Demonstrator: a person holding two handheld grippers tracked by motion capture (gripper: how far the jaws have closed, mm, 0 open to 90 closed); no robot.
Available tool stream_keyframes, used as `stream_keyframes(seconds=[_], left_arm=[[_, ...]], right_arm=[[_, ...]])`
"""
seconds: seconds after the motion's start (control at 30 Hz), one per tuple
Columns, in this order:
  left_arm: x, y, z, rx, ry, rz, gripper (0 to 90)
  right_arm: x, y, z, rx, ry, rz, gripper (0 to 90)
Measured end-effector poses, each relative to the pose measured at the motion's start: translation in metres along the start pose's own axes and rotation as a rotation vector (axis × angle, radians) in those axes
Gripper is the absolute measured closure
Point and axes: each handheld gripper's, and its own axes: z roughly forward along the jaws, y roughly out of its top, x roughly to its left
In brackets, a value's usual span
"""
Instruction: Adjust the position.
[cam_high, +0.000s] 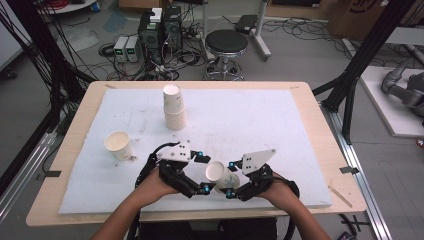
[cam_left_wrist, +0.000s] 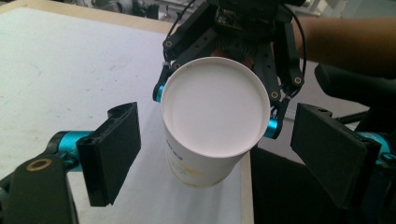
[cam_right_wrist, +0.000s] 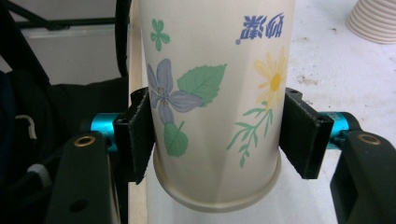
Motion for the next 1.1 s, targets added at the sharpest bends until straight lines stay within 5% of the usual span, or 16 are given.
stream_keyframes(seconds=[0.8,1.1], left_arm=[[0.006,0.006,0.012,0.194,-0.005,0.041,20.6],[0.007,0.004,0.017,0.233,-0.019,0.040,26.9]], right_arm=[[0.003,0.027,0.014,0.265,0.002,-0.094,34.8],[0.004,0.026,0.019,0.299,0.012,-0.099,34.8]])
